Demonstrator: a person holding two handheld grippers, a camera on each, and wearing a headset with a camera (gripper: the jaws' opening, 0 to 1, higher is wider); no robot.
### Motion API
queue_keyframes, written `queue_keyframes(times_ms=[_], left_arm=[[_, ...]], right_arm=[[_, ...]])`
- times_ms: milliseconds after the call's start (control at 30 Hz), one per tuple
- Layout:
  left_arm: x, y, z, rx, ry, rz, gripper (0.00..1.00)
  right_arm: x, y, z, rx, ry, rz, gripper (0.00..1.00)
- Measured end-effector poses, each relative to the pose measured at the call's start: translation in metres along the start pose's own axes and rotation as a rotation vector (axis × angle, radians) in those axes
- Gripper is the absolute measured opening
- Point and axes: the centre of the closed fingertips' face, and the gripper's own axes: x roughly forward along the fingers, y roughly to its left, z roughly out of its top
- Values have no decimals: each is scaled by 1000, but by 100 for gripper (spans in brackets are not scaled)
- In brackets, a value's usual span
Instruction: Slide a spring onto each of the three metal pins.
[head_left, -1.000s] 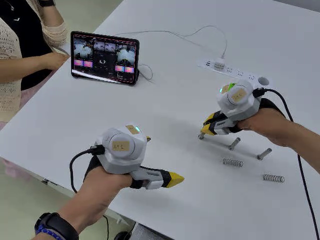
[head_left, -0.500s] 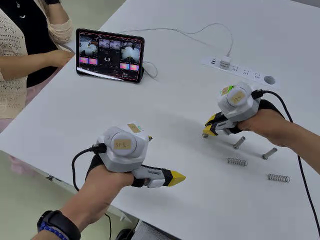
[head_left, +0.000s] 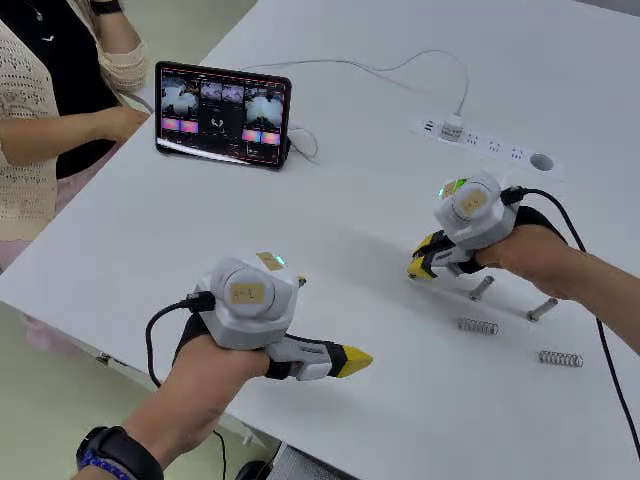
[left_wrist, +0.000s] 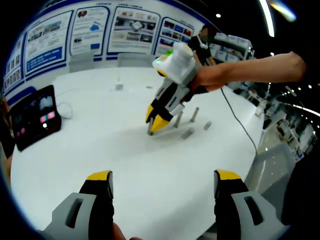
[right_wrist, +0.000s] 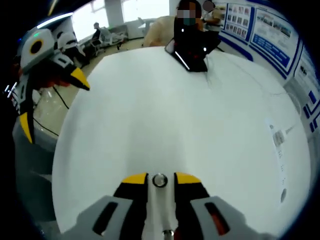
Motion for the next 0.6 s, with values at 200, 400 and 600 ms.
queue_keyframes(times_ms=[200,400,600], left_arm=[[-1,-1,7,6,-13,-6,84],[-2,-4,12,15,-18,-11,84],[-2,-10,18,22,-24,-25,85]], right_arm=[[-11,4,-2,10,-7,5,31],[-21,1,-2,42,-56,-30,45],[-32,3,3,149,-144,-53,49]])
